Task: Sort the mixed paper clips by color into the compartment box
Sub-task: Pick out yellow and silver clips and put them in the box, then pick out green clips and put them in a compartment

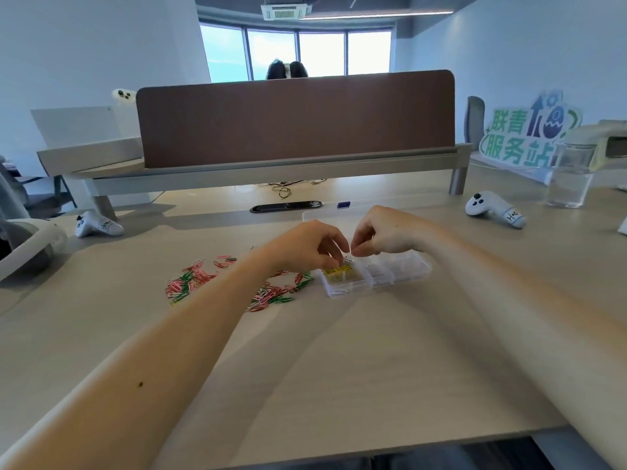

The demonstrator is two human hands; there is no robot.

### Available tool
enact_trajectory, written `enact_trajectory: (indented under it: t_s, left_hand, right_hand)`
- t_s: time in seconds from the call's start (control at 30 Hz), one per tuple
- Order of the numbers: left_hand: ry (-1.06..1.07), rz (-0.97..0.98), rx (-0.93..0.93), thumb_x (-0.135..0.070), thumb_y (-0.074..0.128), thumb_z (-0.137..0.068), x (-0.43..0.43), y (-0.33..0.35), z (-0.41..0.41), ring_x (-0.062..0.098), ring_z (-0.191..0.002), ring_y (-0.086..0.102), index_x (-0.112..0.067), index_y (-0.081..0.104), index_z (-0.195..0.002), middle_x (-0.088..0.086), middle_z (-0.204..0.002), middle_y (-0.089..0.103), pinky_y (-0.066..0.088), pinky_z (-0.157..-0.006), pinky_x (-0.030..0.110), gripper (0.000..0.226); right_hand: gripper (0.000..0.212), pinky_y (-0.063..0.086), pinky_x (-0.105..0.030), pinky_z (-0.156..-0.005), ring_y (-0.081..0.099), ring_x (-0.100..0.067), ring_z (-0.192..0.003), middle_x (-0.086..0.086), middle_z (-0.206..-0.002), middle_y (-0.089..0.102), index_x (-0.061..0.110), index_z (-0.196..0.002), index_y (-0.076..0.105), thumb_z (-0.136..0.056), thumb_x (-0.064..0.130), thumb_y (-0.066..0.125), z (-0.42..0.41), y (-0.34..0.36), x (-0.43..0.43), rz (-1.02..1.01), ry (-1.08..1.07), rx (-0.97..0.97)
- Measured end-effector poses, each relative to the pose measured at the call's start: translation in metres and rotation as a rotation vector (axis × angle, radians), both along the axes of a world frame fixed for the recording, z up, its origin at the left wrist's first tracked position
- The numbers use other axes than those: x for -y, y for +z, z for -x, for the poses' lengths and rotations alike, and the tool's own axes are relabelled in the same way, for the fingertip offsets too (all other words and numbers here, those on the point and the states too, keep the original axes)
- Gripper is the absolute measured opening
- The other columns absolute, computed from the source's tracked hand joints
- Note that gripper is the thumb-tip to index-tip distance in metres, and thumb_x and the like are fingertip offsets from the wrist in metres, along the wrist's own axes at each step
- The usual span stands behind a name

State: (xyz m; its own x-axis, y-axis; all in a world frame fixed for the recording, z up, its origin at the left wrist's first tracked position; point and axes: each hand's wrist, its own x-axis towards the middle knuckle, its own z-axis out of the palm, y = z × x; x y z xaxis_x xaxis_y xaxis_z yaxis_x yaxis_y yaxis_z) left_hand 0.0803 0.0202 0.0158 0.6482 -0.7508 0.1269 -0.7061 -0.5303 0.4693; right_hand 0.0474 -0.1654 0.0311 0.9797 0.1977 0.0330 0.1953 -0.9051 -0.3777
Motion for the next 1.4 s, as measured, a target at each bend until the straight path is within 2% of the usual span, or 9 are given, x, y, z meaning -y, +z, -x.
enact_trajectory:
  t_s: [0.3, 0.43, 0.53, 0.7, 0.87, 0.97, 1.07, 1.23, 1.4]
  left_hand:
    - [0.054, 0.103, 0.069, -0.005, 0.063, -0.088, -0.039, 0.014, -0.007, 0.003, -0.086, 0.066, -0.014, 0.066, -0.106, -0.004, -0.096, 0.069, 0.054, -0.076, 0.015, 0.02]
    - [0.178, 0.132, 0.114, -0.006, 0.066, -0.087, -0.088, 0.019, -0.014, 0.008, -0.082, 0.066, -0.014, 0.068, -0.098, -0.002, -0.091, 0.068, 0.056, -0.076, 0.02, 0.014]
    - [0.322, 0.099, 0.141, -0.008, 0.067, -0.086, -0.133, 0.019, -0.017, 0.009, -0.081, 0.065, -0.015, 0.068, -0.095, -0.001, -0.089, 0.068, 0.053, -0.071, 0.017, 0.012]
    - [0.517, -0.014, 0.089, -0.014, 0.071, -0.083, -0.191, 0.006, -0.019, 0.009, -0.083, 0.062, -0.019, 0.071, -0.091, -0.004, -0.089, 0.068, 0.051, -0.079, 0.025, 0.009]
    - [0.444, -0.105, 0.062, -0.018, 0.07, -0.085, -0.211, -0.012, -0.018, 0.0, -0.085, 0.059, -0.024, 0.073, -0.1, -0.011, -0.095, 0.067, 0.043, -0.071, 0.008, 0.017]
    - [0.398, -0.157, 0.085, -0.019, 0.066, -0.088, -0.212, -0.014, -0.016, -0.003, -0.084, 0.055, -0.028, 0.073, -0.105, -0.02, -0.089, 0.061, 0.04, -0.071, 0.006, 0.02]
    - [0.435, -0.16, 0.104, -0.017, 0.068, -0.086, -0.216, -0.014, -0.017, -0.005, -0.078, 0.053, -0.024, 0.073, -0.102, -0.01, -0.09, 0.064, 0.039, -0.066, 0.002, 0.018]
    - [0.498, -0.15, 0.079, -0.019, 0.071, -0.084, -0.226, -0.017, -0.018, -0.002, -0.075, 0.054, -0.021, 0.074, -0.101, -0.005, -0.093, 0.069, 0.038, -0.062, 0.001, 0.017]
    - [0.527, -0.179, 0.089, -0.027, 0.072, -0.084, -0.227, -0.018, -0.019, 0.008, -0.078, 0.055, -0.021, 0.073, -0.09, -0.007, -0.089, 0.067, 0.037, -0.063, 0.011, 0.009]
  right_hand:
    - [0.008, 0.046, -0.02, -0.065, 0.061, -0.008, -0.074, 0.012, -0.081, 0.068, 0.019, -0.094, 0.074, -0.088, 0.018, 0.069, -0.002, 0.006, -0.019, -0.089, 0.047, 0.012]
    - [0.009, 0.05, -0.021, -0.07, 0.064, -0.006, -0.079, 0.011, -0.084, 0.068, 0.017, -0.096, 0.074, -0.088, 0.016, 0.069, -0.007, 0.004, -0.048, -0.123, 0.116, 0.039]
    - [0.016, 0.054, -0.023, -0.077, 0.066, -0.007, -0.084, 0.008, -0.089, 0.07, 0.013, -0.102, 0.075, -0.088, 0.016, 0.069, -0.012, 0.002, -0.076, -0.128, 0.19, 0.074]
    - [0.021, 0.046, -0.016, -0.071, 0.06, -0.003, -0.079, 0.006, -0.093, 0.069, 0.01, -0.106, 0.074, -0.088, 0.019, 0.07, -0.021, -0.007, -0.131, -0.142, 0.271, 0.087]
    - [0.021, 0.045, -0.021, -0.075, 0.061, -0.01, -0.086, 0.0, -0.102, 0.072, 0.014, -0.106, 0.075, -0.087, 0.021, 0.071, -0.034, -0.018, -0.177, -0.118, 0.332, 0.095]
    - [0.019, 0.039, -0.014, -0.064, 0.058, -0.004, -0.078, 0.006, -0.091, 0.069, 0.017, -0.105, 0.075, -0.087, 0.018, 0.069, -0.041, -0.022, -0.197, -0.119, 0.347, 0.104]
    - [0.022, 0.037, -0.014, -0.061, 0.056, -0.003, -0.075, 0.012, -0.081, 0.06, 0.02, -0.108, 0.074, -0.087, 0.026, 0.071, -0.046, -0.026, -0.21, -0.085, 0.36, 0.088]
    - [0.023, 0.049, -0.027, -0.077, 0.061, -0.013, -0.09, 0.001, -0.1, 0.07, 0.02, -0.105, 0.075, -0.083, 0.025, 0.072, -0.056, -0.037, -0.219, -0.024, 0.327, 0.074]
    - [0.02, 0.047, -0.026, -0.076, 0.059, -0.012, -0.085, 0.002, -0.095, 0.071, 0.016, -0.101, 0.076, -0.083, 0.022, 0.075, -0.054, -0.034, -0.213, -0.012, 0.32, 0.089]
